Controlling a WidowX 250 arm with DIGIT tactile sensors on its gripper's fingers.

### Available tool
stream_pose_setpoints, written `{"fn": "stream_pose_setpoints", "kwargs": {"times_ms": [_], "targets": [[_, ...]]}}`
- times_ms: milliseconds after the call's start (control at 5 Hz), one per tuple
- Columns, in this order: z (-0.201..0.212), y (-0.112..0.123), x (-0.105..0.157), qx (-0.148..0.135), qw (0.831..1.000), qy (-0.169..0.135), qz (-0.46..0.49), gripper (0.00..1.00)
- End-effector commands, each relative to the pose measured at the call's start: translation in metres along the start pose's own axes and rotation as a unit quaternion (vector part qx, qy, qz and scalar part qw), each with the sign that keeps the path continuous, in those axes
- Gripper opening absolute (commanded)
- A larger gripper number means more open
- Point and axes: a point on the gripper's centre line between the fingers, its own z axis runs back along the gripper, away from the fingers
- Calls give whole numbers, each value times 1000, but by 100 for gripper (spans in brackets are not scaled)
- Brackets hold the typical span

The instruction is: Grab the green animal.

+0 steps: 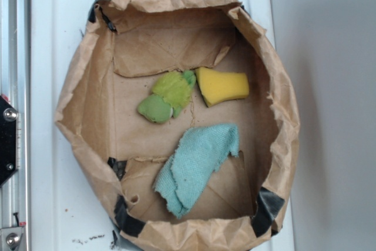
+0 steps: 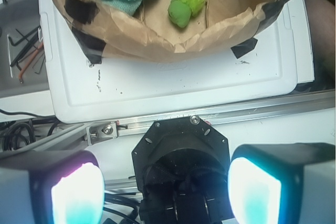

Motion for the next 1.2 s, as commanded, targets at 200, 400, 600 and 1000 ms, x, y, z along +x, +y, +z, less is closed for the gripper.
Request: {"fn": "stream_pose_setpoints", "kwargs": {"times_ms": [200,400,600,1000], "targets": [[-21,-1,32,33,999,10,23,100],[-39,3,63,52,997,24,60,100],[-59,12,87,72,994,29,76,100],[-91,42,119,95,995,8,8,100]]}}
